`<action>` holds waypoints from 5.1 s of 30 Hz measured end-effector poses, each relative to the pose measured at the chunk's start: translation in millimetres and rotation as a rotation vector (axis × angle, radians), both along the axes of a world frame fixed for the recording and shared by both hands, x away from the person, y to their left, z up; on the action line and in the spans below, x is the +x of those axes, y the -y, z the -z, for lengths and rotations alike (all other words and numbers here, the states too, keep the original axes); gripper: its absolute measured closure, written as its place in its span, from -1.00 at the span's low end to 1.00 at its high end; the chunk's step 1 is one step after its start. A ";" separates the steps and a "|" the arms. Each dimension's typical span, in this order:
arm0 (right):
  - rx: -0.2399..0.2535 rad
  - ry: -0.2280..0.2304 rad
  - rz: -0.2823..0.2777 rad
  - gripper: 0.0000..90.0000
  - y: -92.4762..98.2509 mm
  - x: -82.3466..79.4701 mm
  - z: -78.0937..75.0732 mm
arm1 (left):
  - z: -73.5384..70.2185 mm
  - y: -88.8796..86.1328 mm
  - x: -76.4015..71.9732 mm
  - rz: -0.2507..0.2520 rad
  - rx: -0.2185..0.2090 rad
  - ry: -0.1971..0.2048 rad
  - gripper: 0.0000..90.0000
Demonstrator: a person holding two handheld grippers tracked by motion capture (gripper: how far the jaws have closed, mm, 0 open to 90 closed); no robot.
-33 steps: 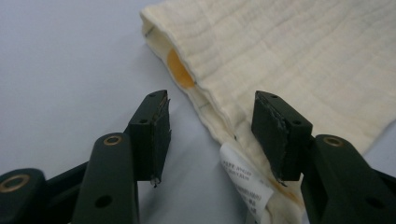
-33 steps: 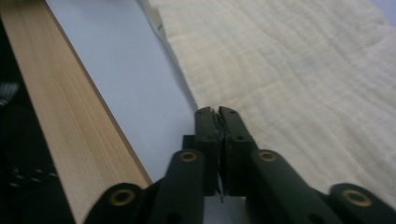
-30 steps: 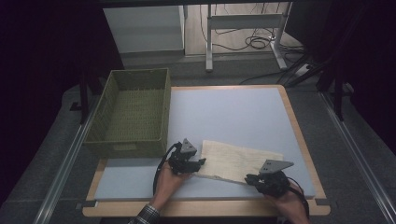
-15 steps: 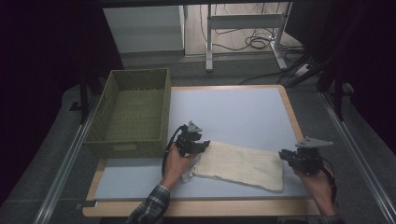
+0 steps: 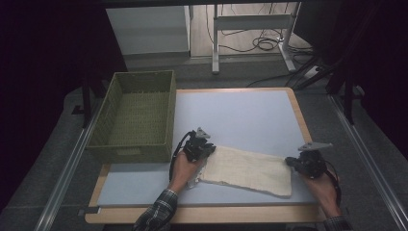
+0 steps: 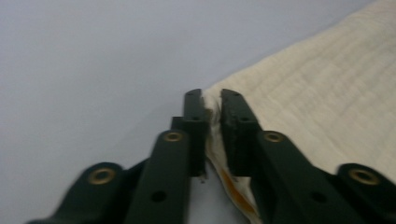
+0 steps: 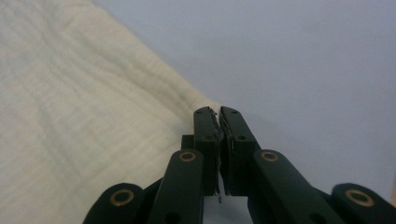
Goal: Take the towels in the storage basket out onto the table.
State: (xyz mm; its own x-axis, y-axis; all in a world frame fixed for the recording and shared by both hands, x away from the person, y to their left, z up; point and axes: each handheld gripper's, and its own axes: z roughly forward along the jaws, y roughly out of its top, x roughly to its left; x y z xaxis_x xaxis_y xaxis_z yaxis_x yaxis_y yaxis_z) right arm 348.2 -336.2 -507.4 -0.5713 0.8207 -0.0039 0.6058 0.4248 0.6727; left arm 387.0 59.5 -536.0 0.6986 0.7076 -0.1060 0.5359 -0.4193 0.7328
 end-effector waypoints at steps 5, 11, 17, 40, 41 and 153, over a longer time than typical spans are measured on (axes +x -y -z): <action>-0.005 0.022 0.008 0.91 -1.0 16.0 -6.5 | -2.6 -4.4 -8.0 -0.006 -0.019 0.018 0.89; -0.017 0.042 0.012 0.90 -11.0 48.2 -5.7 | -5.6 -13.1 -27.1 -0.008 -0.038 0.023 0.88; -0.056 0.024 -0.006 0.82 -22.9 64.4 0.6 | -12.1 -16.1 -28.3 -0.023 -0.037 0.035 0.50; 0.029 -0.006 -0.054 0.15 -8.7 -5.6 -7.5 | 8.0 -15.2 -10.2 -0.033 0.014 0.031 -0.16; 0.029 -0.005 -0.067 0.13 -12.3 -11.3 -6.5 | 8.1 -15.0 -10.4 -0.034 0.015 0.033 -0.16; 0.164 0.022 -0.319 0.90 -118.9 -58.4 -13.7 | -35.7 73.6 1.0 0.103 -0.050 0.148 0.94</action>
